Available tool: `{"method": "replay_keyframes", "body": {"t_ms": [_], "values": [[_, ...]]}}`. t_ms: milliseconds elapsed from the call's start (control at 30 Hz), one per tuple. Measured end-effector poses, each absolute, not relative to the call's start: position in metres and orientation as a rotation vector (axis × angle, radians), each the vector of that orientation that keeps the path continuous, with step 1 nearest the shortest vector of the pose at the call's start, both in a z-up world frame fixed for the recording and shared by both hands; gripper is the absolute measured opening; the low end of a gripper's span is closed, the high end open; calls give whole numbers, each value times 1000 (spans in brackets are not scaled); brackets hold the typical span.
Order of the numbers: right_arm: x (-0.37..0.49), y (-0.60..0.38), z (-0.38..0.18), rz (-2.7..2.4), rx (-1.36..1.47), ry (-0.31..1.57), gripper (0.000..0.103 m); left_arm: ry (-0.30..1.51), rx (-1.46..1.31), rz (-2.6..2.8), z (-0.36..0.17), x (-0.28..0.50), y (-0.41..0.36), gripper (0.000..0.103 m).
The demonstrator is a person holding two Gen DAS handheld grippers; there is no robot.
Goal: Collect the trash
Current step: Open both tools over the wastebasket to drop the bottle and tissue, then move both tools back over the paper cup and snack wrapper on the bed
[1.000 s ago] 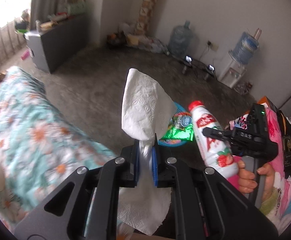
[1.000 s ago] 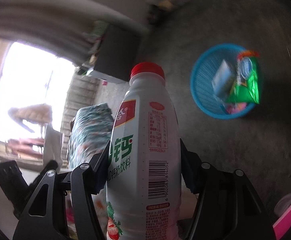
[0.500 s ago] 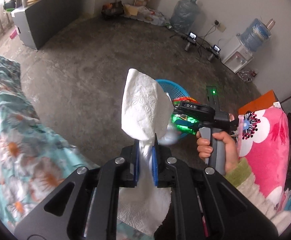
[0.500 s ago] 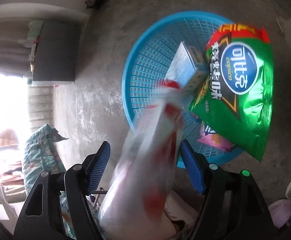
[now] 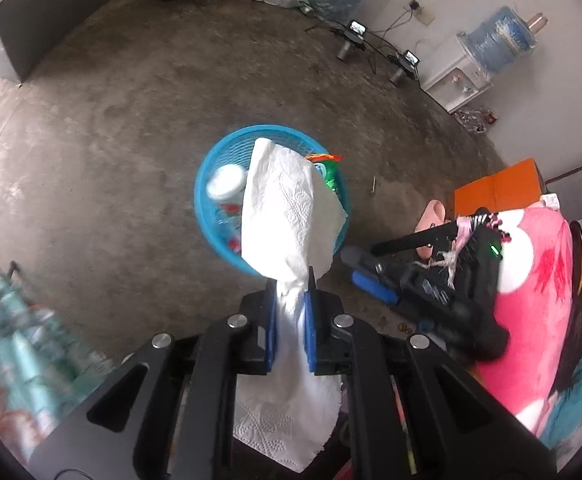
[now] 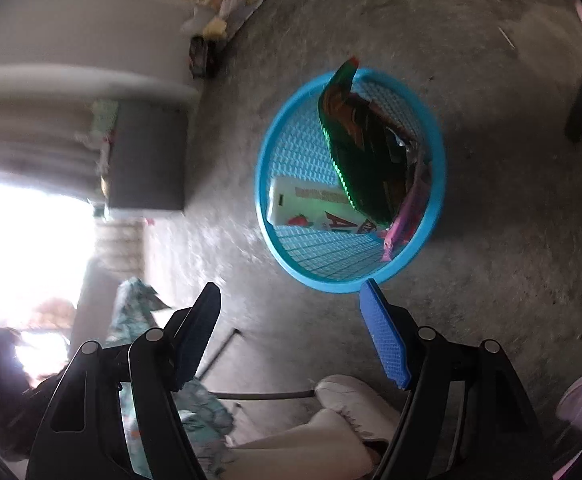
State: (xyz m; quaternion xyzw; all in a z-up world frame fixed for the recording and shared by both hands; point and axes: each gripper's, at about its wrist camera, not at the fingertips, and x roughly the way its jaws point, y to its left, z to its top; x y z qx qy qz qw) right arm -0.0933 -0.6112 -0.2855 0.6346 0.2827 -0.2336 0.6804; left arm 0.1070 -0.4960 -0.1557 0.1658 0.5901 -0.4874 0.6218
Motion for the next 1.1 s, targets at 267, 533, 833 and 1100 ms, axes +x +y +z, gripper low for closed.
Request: {"method": "replay_keyframes", "body": {"t_ms": [267, 533, 833, 1100], "values": [[-105, -605, -263, -492, 1423, 588, 70, 1238, 502, -1096, -164, 81, -553, 61], [-99, -597, -257, -453, 1412, 593, 70, 1156, 517, -1071, -117, 86, -506, 61], [-71, -568, -205, -372, 1269, 591, 71, 1070, 363, -1041, -44, 99, -408, 71], [-40, -526, -163, -261, 1149, 622, 82, 1011, 289, -895, -10, 114, -283, 80]]}}
